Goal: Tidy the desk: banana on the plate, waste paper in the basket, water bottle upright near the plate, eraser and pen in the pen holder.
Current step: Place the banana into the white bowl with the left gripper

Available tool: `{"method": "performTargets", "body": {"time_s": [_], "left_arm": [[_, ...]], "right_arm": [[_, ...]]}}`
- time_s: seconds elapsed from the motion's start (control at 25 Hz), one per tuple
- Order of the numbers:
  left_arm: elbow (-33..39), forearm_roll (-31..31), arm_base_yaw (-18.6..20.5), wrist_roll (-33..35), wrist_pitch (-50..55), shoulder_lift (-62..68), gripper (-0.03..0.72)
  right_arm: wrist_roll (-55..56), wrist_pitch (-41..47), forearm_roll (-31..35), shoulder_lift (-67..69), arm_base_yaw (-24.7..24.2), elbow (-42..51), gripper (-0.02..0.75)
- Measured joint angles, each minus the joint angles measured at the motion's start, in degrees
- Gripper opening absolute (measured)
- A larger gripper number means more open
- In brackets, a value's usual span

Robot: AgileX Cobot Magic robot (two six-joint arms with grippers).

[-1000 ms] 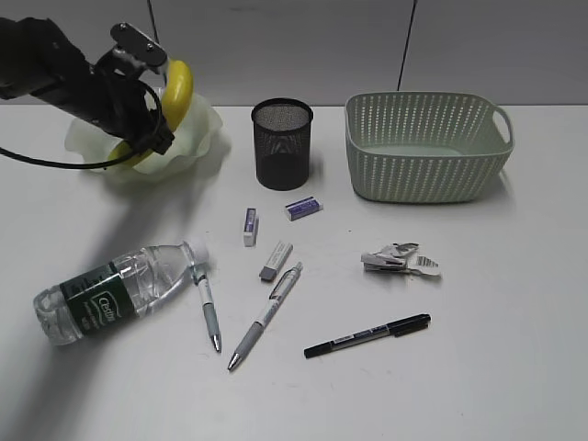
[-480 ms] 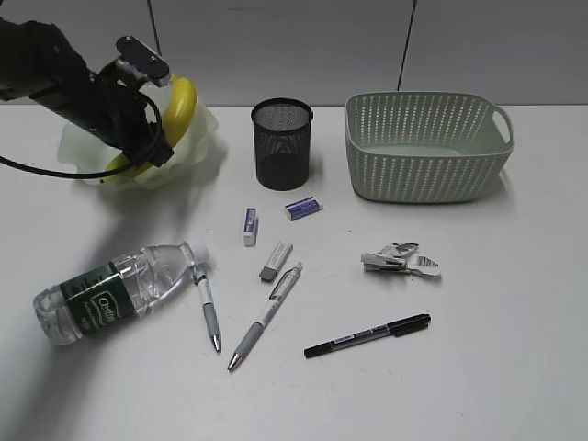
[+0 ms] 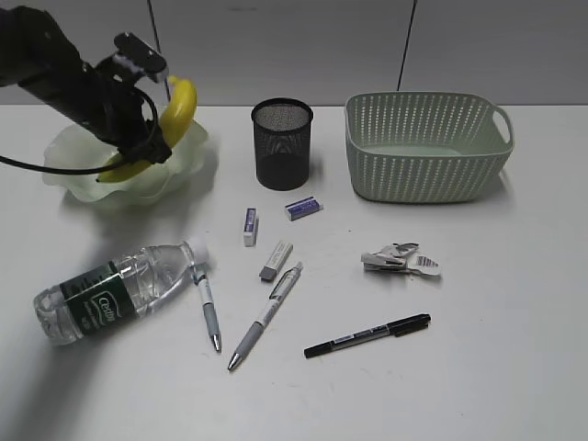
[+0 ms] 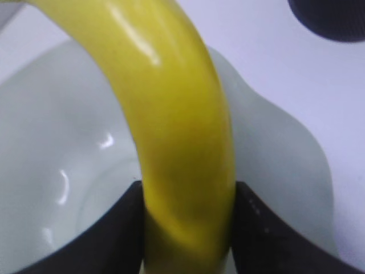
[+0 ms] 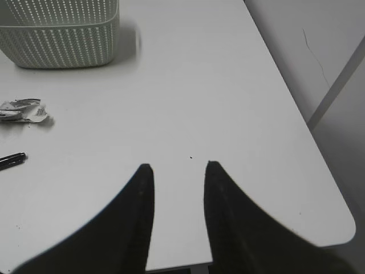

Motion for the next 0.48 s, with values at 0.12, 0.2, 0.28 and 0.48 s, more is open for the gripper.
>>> {"method": "performTargets", "body": {"time_s": [0.12, 0.2, 0.28, 0.48], "left_arm": [[-0.09, 0.00, 0.24, -0.19, -1.46, -2.51, 0.326], [-0.14, 0.16, 0.70, -1.92, -1.37, -2.98, 0.326], [-0.14, 2.23, 1.37, -5.62, -0.57, -2.98, 0.326], [-0.14, 9.63, 2.30, -14.53, 0.09, -2.98, 0.326]], "right_arm": [[0.00, 0.00, 0.00, 0.00, 0.00, 0.00, 0.256], [0.00, 0.00, 0.00, 0.00, 0.00, 0.00, 0.256], [0.00, 0.00, 0.00, -0.05, 0.00, 0.00, 0.256], [0.00, 0.00, 0.00, -0.05, 0.00, 0.00, 0.256]]}}
